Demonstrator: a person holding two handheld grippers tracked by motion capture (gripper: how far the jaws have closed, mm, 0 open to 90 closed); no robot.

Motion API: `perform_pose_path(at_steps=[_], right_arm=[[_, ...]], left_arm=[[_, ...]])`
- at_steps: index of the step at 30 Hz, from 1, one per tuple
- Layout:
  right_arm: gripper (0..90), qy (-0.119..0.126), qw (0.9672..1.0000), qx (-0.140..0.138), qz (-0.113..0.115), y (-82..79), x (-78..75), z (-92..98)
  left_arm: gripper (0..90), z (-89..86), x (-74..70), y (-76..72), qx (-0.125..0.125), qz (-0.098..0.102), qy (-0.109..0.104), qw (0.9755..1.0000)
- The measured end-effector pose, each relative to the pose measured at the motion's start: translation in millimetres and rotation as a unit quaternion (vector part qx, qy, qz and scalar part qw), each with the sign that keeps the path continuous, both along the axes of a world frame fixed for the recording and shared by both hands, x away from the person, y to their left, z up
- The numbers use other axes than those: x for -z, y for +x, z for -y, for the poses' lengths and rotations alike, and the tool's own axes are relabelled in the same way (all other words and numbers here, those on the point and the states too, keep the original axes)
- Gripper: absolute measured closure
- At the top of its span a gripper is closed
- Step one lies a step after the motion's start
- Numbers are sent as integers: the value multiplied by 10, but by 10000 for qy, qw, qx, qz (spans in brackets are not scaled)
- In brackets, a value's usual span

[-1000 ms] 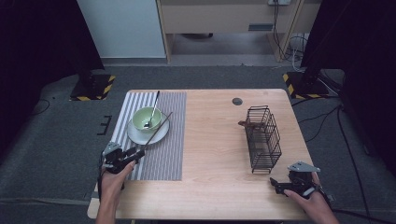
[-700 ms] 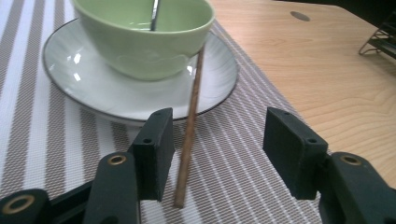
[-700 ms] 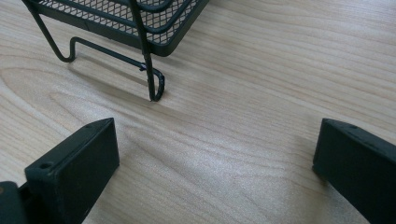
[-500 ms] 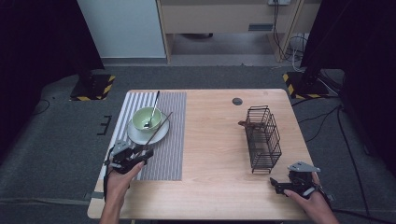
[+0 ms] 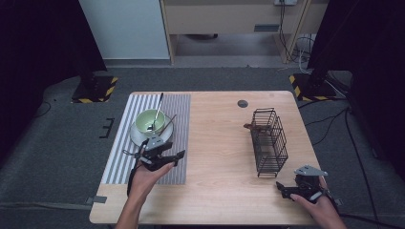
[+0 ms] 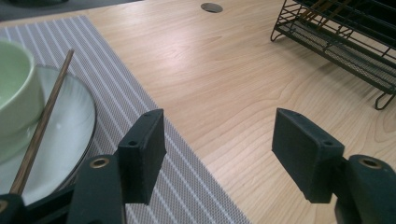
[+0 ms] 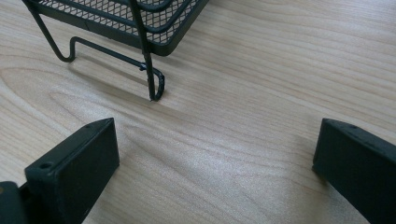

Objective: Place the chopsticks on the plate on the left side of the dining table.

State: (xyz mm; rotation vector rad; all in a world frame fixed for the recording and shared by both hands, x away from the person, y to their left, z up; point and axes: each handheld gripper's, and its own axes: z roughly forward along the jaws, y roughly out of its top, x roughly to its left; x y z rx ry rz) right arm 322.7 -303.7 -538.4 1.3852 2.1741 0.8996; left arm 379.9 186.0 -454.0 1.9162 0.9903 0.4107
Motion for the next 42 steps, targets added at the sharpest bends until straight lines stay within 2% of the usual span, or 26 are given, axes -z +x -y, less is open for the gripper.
perform_pose_path(at_steps=[9,12,16,20,30,42], right_arm=[[4,0,10000,4,-1,-1,0,0],[4,-1,10000,4,-1,-1,0,0],[4,0,10000,3,0,-1,0,0],[4,0,10000,5,-2,-1,0,0],[4,1,10000,6,-2,-1,0,-1],[4,0,10000,5,-3,-1,0,-1]], left_arm=[[331,434,-173,128,348,36,112,9993],[323,586,-224,158,512,49,208,9985],[306,777,-322,193,666,113,174,9976],[284,959,-441,220,832,176,164,9962],[225,1367,-680,243,1198,134,147,9926],[208,1778,-956,340,1502,394,224,9876]])
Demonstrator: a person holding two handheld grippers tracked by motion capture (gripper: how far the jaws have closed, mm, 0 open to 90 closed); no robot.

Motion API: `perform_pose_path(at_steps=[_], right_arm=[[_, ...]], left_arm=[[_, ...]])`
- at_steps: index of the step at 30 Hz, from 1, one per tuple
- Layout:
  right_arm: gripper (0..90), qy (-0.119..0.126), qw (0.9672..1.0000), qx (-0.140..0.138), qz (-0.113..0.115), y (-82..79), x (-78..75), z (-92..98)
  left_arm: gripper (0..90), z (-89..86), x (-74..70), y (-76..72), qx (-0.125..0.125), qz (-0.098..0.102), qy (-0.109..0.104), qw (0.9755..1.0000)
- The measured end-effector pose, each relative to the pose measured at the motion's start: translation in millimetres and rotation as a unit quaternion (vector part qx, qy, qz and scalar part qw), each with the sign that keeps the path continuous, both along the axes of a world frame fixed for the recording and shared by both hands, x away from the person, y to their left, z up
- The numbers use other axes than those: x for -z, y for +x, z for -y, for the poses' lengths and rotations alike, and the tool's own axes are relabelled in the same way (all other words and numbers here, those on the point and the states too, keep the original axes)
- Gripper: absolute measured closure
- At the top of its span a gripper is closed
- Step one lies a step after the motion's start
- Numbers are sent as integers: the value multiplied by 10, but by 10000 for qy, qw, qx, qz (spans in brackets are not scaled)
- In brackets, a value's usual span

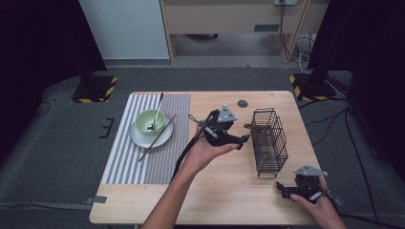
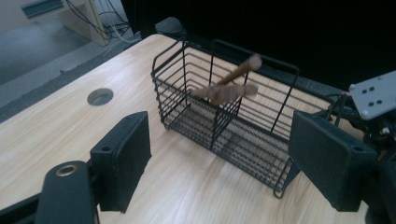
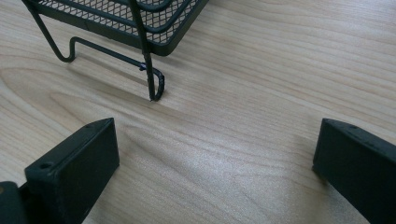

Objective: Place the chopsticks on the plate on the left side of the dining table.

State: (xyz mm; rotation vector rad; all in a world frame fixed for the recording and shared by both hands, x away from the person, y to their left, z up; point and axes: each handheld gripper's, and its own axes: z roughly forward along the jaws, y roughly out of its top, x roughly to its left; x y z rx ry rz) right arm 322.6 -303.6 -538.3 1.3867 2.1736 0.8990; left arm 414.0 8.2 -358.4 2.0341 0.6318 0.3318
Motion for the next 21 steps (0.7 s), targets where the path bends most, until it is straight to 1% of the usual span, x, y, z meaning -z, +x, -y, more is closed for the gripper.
perform_pose_path(at_steps=[3,5,9,12,14,15,18,21], right_arm=[[4,0,10000,0,0,0,0,0],[4,1,10000,2,0,0,0,0],[4,2,10000,-3,-2,0,0,0],[4,10,10000,5,1,0,0,-1],[4,10,10000,6,0,0,0,-1],[4,11,10000,6,0,0,0,-2],[4,10,10000,6,0,0,0,-1],[4,11,10000,8,-3,0,0,-2]], left_arm=[[214,93,-40,37,82,32,35,10000],[216,154,-69,56,111,63,20,9999],[228,259,-106,85,182,168,64,9997],[253,310,-109,109,198,188,67,9996],[295,344,-104,122,225,188,92,9995],[309,363,-100,128,223,188,128,9995],[368,427,-91,141,254,196,324,9990],[423,463,-67,161,203,174,543,9982]])
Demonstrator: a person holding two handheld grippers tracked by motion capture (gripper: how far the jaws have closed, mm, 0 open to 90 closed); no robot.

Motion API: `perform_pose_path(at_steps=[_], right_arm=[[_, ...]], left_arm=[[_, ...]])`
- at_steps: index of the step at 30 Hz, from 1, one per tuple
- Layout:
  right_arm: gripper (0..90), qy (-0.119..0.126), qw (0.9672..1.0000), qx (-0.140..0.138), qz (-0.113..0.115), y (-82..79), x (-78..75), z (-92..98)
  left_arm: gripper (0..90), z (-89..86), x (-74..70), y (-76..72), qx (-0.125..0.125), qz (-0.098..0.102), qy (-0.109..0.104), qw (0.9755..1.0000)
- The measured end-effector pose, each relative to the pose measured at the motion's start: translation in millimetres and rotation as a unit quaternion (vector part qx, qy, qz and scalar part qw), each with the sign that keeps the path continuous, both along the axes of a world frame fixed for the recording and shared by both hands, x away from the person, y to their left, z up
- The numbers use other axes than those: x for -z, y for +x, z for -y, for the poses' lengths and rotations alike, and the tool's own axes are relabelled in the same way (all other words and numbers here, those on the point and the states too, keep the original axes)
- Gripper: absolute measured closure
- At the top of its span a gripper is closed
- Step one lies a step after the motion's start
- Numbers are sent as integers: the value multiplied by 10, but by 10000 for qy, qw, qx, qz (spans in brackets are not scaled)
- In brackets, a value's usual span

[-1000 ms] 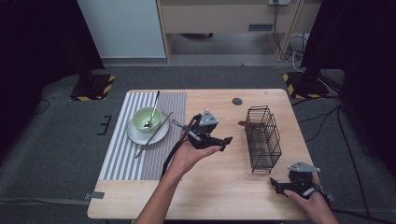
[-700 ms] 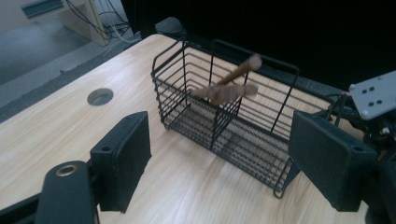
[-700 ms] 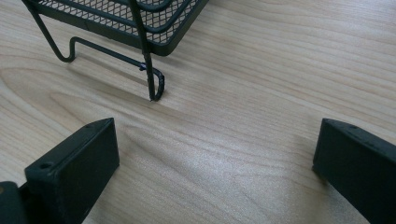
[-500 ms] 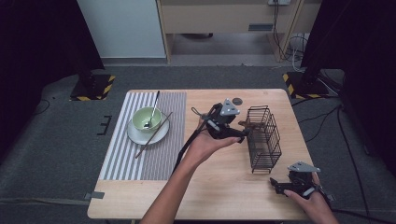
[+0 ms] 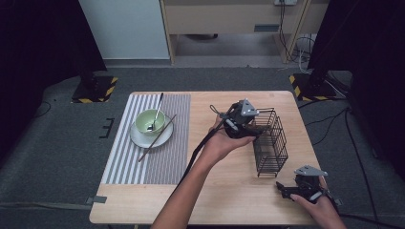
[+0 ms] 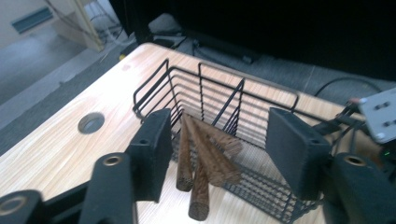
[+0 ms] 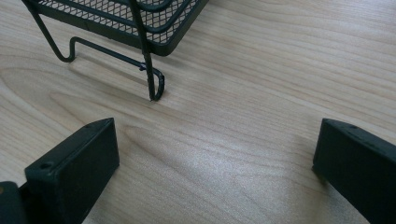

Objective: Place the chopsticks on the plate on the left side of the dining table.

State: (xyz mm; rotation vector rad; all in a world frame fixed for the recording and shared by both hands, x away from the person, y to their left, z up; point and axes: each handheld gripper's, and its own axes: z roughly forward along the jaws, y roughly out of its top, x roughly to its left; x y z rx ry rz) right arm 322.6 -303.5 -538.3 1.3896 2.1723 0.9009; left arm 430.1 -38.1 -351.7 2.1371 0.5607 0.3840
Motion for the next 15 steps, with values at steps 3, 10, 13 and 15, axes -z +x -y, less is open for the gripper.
perform_pose_path(at_steps=[3,10,13,15], right_arm=[[4,8,10000,5,-14,-2,-1,-1],[4,2,10000,0,-3,0,0,0],[4,2,10000,0,-3,0,0,0],[4,1,10000,-1,-2,0,0,0]], left_arm=[[492,9,15,15,6,-58,17,10000],[597,28,2,24,-48,-38,41,10000],[625,28,-1,35,-61,-62,41,10000],[640,29,-5,43,-59,-66,71,9999]])
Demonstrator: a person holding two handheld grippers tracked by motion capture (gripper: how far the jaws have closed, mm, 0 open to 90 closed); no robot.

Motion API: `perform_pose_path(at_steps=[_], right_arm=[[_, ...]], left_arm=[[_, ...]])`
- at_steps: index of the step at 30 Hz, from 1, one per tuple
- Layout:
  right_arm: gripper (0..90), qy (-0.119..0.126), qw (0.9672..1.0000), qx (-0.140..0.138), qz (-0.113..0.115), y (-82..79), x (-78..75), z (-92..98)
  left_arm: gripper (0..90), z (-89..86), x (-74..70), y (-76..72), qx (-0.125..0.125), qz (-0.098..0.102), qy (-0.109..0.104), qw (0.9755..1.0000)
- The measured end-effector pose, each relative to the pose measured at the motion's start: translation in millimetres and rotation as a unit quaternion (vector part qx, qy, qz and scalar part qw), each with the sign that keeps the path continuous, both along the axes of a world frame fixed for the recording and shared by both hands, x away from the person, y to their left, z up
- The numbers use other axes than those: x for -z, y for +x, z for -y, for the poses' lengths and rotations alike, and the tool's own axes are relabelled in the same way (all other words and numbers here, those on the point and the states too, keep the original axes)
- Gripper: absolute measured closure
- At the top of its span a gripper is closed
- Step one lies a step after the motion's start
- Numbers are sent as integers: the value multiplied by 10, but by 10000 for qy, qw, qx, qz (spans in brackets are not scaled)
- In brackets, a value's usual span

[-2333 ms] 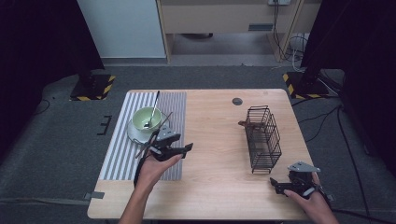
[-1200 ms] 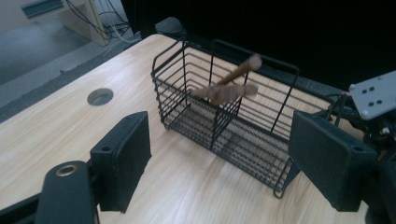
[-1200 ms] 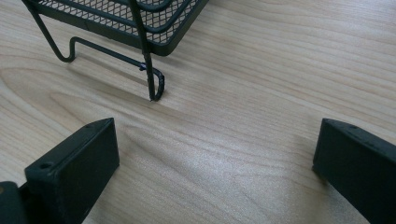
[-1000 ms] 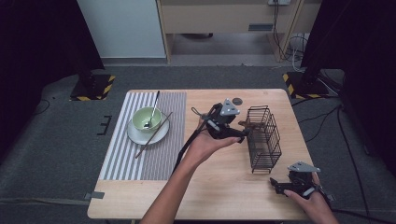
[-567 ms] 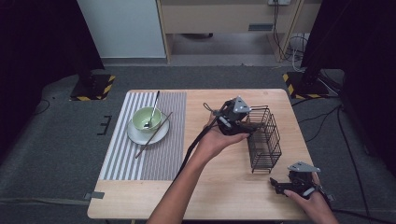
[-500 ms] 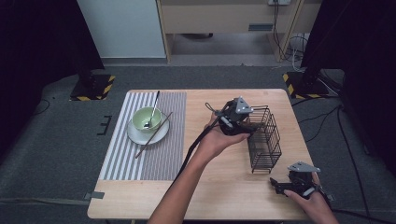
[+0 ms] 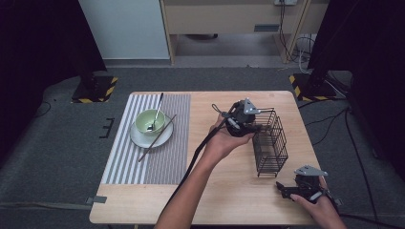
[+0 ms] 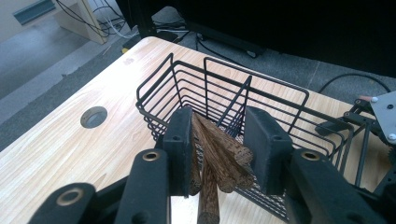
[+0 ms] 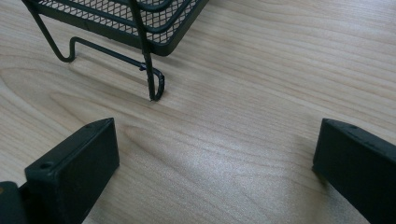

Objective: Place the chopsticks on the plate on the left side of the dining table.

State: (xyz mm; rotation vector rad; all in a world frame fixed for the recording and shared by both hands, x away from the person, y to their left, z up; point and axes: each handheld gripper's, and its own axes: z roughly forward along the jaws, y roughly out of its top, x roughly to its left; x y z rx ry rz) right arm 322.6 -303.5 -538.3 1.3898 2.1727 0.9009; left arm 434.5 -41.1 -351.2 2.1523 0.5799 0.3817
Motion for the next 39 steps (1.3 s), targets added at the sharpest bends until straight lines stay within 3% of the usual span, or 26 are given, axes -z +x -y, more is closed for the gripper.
perform_pose_path(at_steps=[14,31,39], right_arm=[[4,2,10000,1,0,0,0,0],[4,6,10000,-3,-3,0,0,0],[4,6,10000,-5,-4,0,0,0]], left_arm=[[789,24,-16,-20,146,-64,18,9999],[835,-25,-78,-48,-115,167,-77,9998],[838,-121,-118,-28,-203,177,-349,9990]])
